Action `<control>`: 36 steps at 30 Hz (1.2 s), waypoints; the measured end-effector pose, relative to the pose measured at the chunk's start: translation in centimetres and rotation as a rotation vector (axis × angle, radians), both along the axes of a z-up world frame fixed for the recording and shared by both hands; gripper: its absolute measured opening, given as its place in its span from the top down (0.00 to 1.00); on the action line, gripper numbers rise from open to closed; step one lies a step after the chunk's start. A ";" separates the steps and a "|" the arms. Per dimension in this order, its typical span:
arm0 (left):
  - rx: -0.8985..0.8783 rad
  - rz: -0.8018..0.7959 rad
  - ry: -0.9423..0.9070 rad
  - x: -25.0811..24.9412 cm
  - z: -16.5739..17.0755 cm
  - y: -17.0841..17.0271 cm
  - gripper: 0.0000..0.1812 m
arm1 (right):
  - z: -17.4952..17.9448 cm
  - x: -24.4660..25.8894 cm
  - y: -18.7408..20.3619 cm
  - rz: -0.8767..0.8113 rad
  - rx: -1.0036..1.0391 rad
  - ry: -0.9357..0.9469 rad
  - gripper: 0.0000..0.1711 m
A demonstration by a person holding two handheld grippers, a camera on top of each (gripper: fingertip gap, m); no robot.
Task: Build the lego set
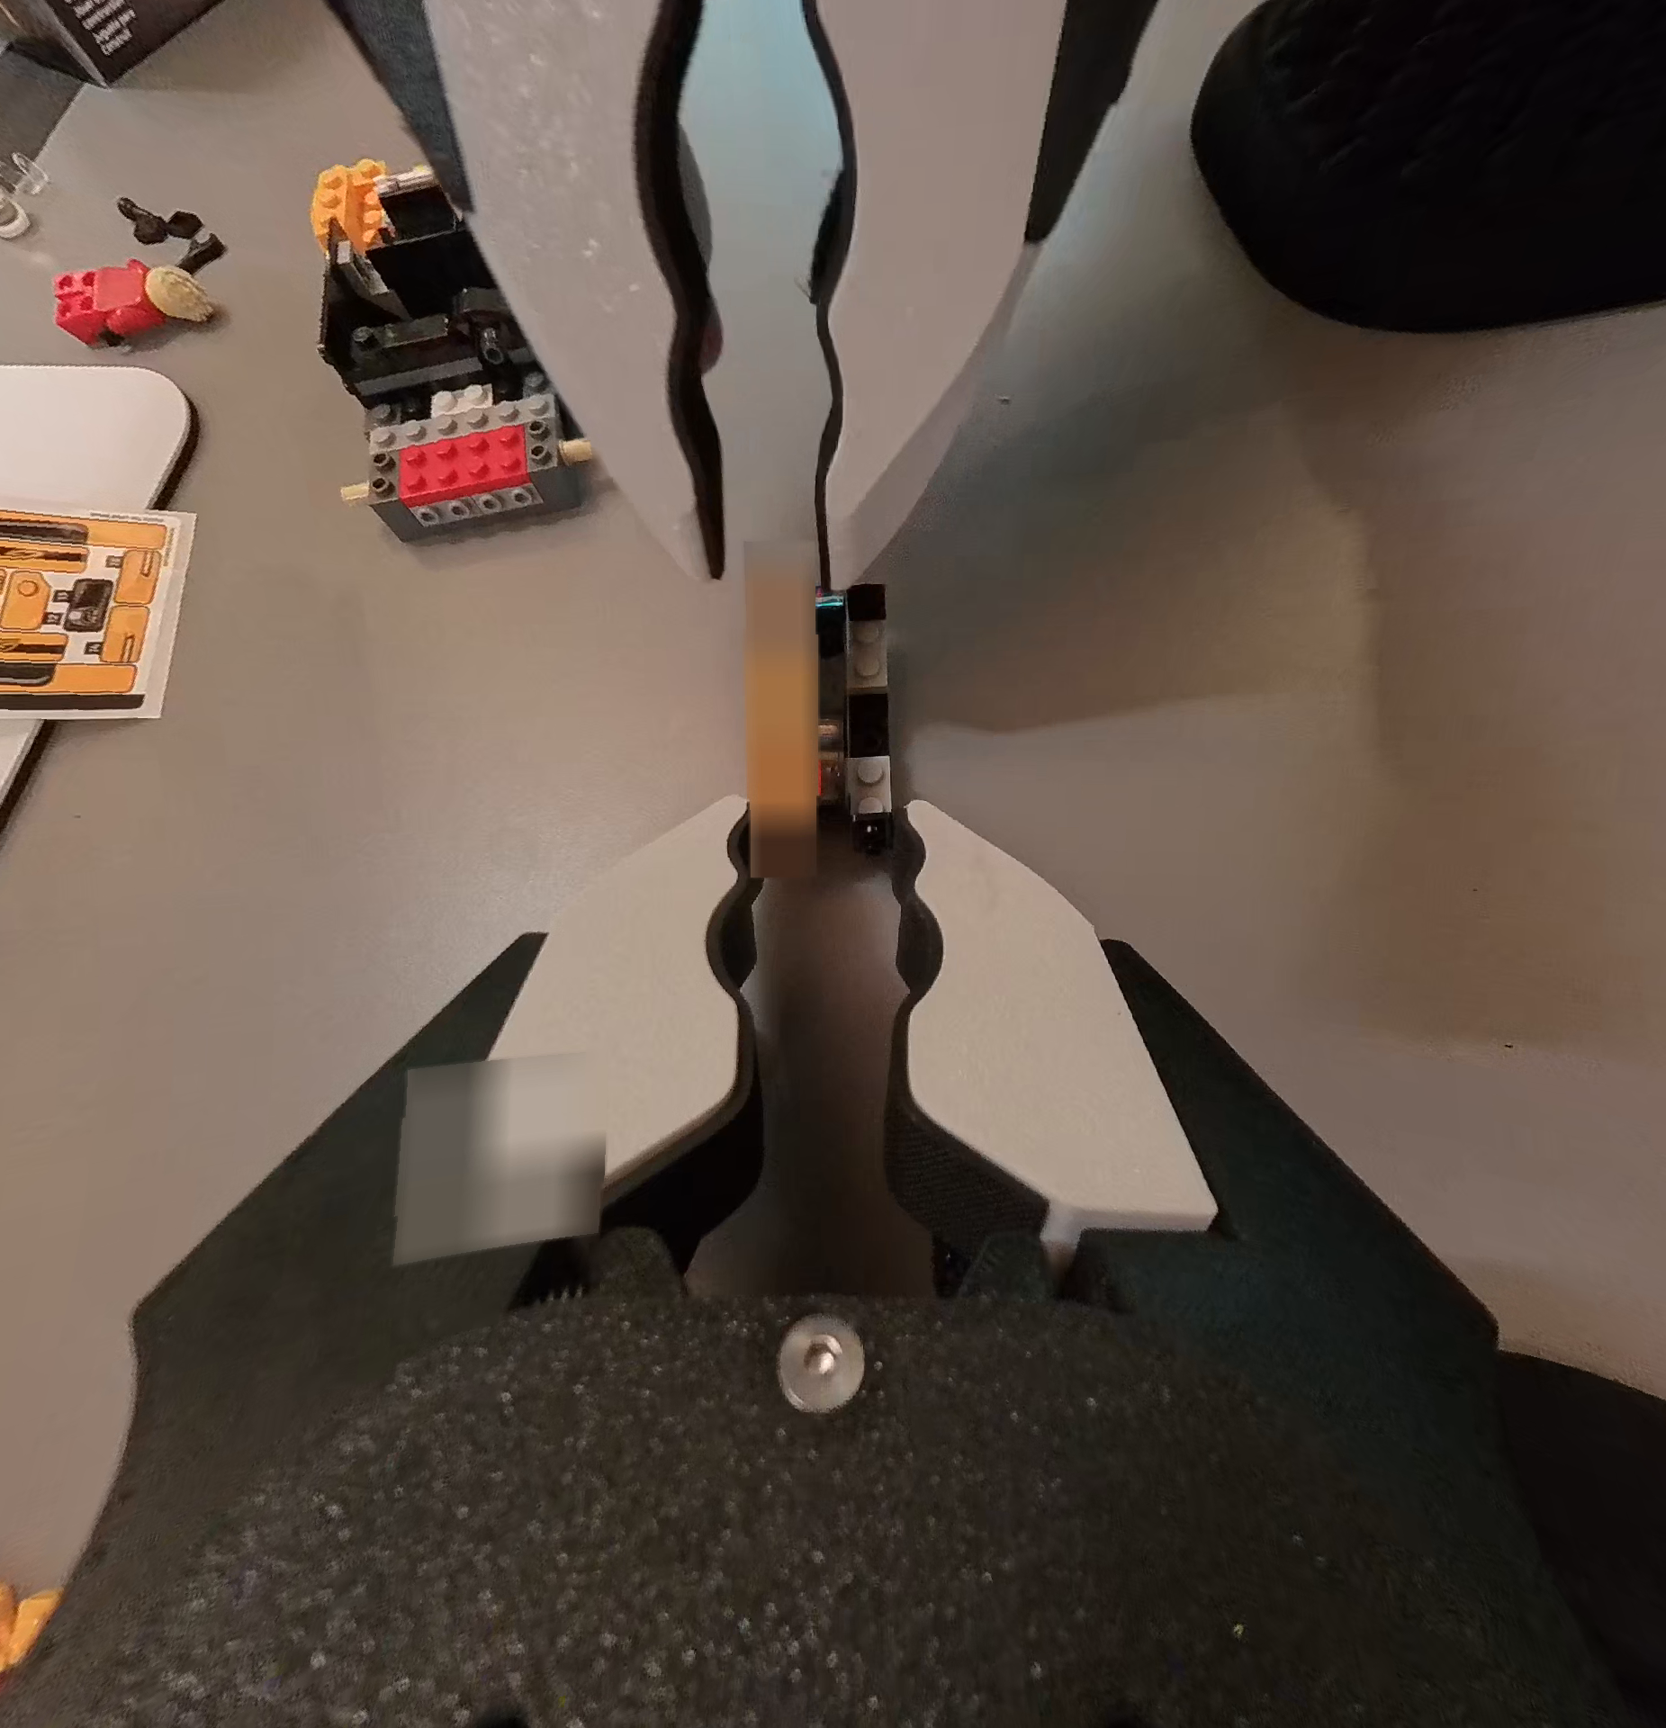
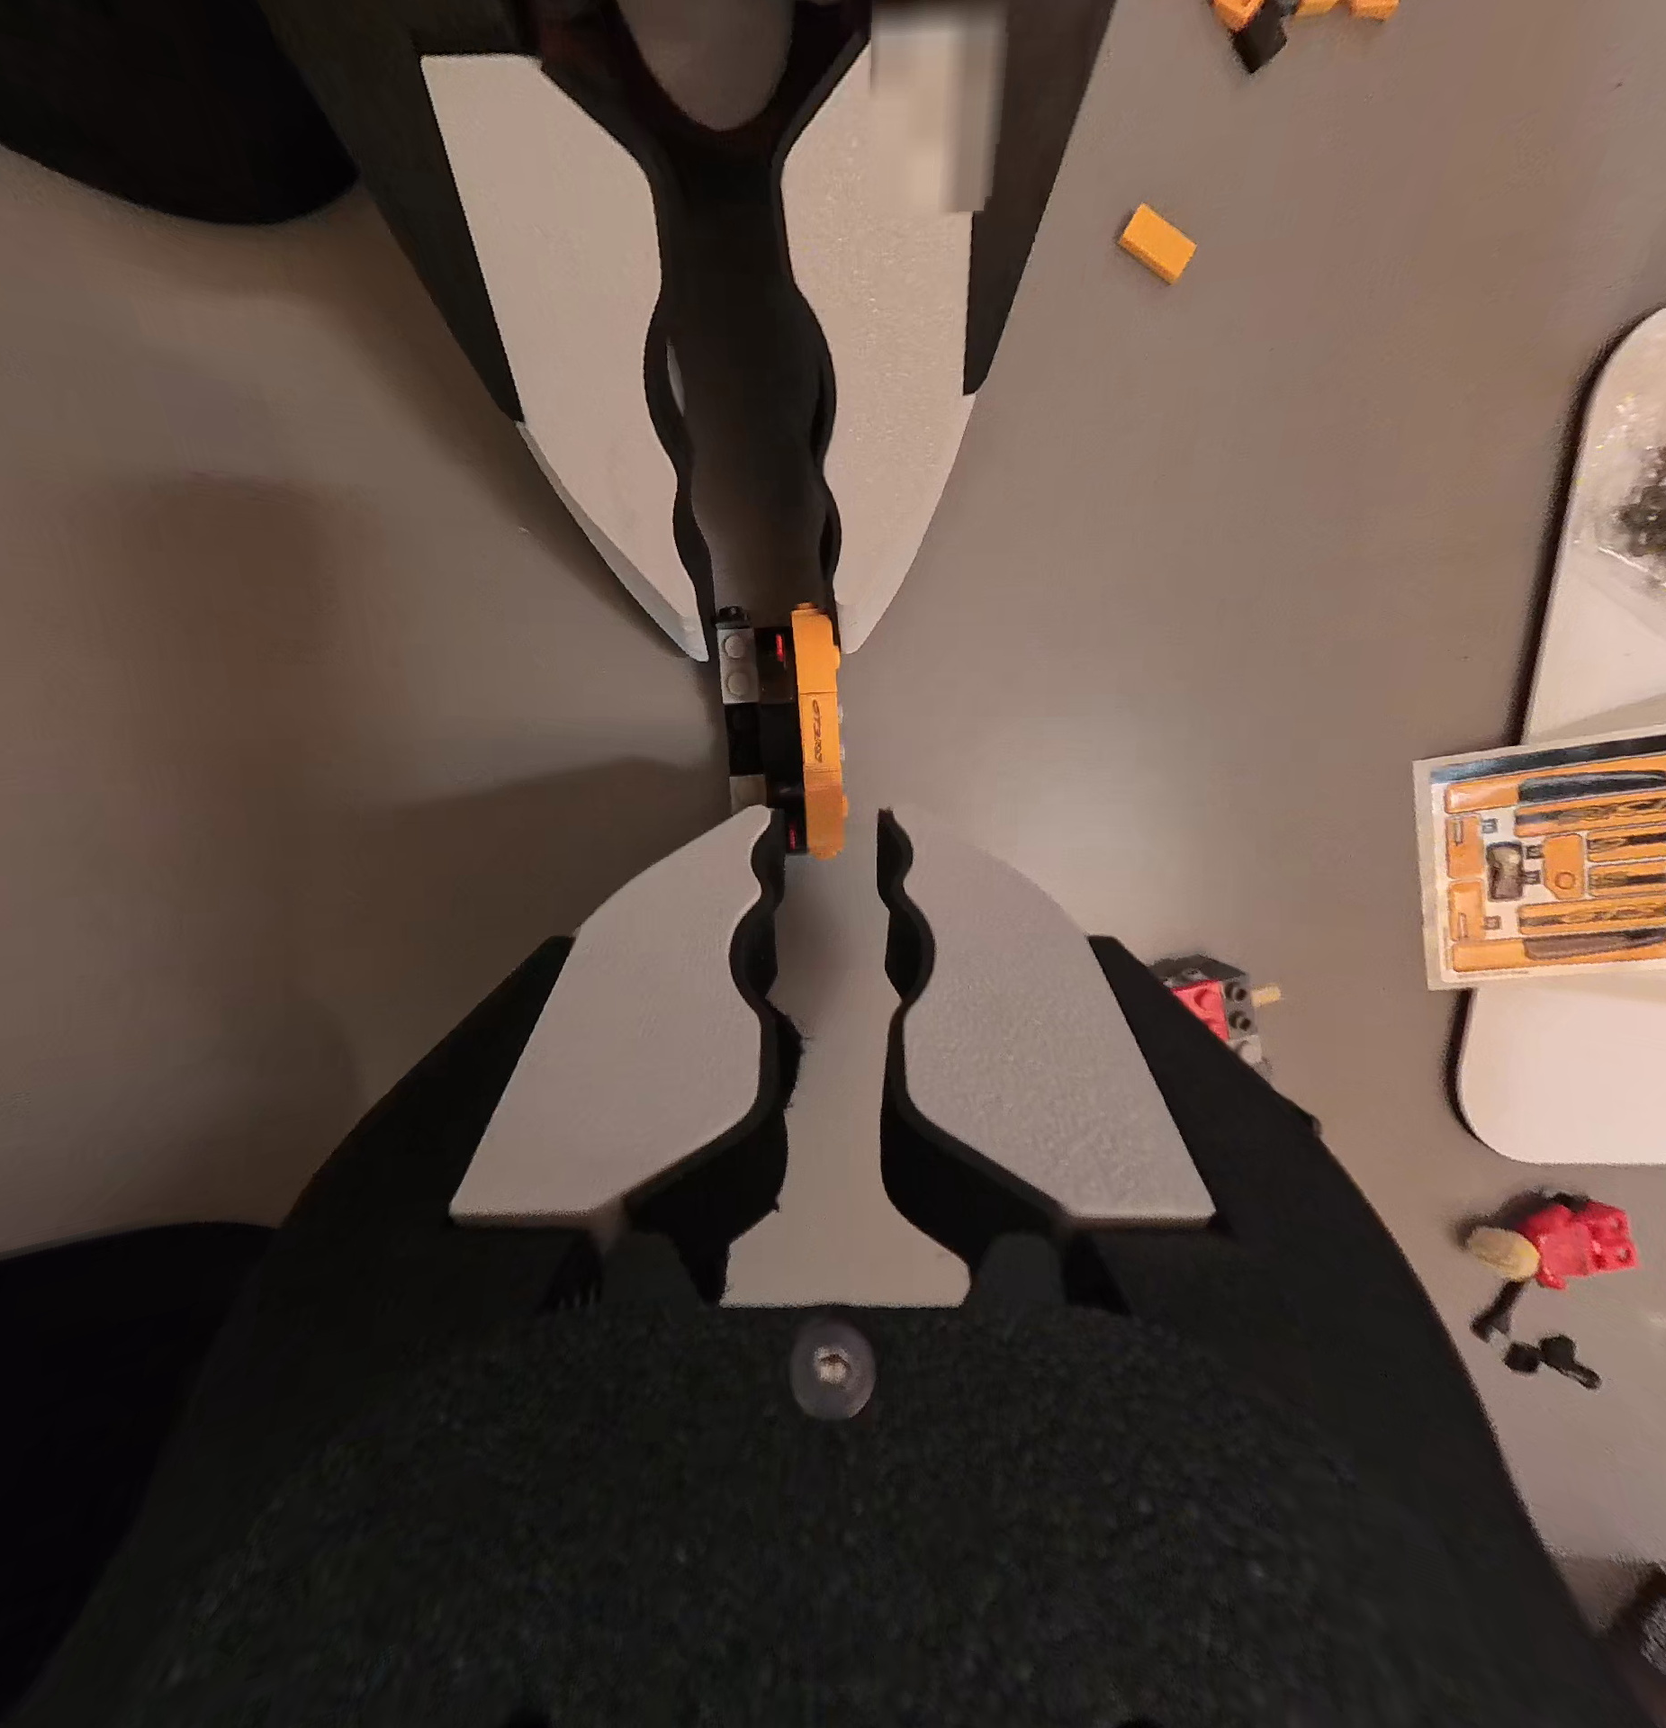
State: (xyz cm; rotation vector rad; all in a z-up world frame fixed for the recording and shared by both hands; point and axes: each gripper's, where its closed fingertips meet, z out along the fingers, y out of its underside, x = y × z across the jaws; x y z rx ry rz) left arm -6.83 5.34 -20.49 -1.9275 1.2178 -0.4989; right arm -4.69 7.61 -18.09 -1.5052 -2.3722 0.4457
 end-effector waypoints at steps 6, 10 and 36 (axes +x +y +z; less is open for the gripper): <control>-0.001 0.000 0.000 0.0 0.0 0.0 0.86 | -0.6 -0.9 -0.4 0.018 -0.198 -0.055 0.84; -0.006 0.000 -0.002 0.0 0.0 0.0 0.86 | -0.6 -1.5 -0.5 0.015 -0.274 -0.055 0.86; 0.019 -0.015 0.008 0.1 0.5 -0.1 0.86 | -0.6 -1.4 -0.6 0.034 -0.229 -0.047 0.88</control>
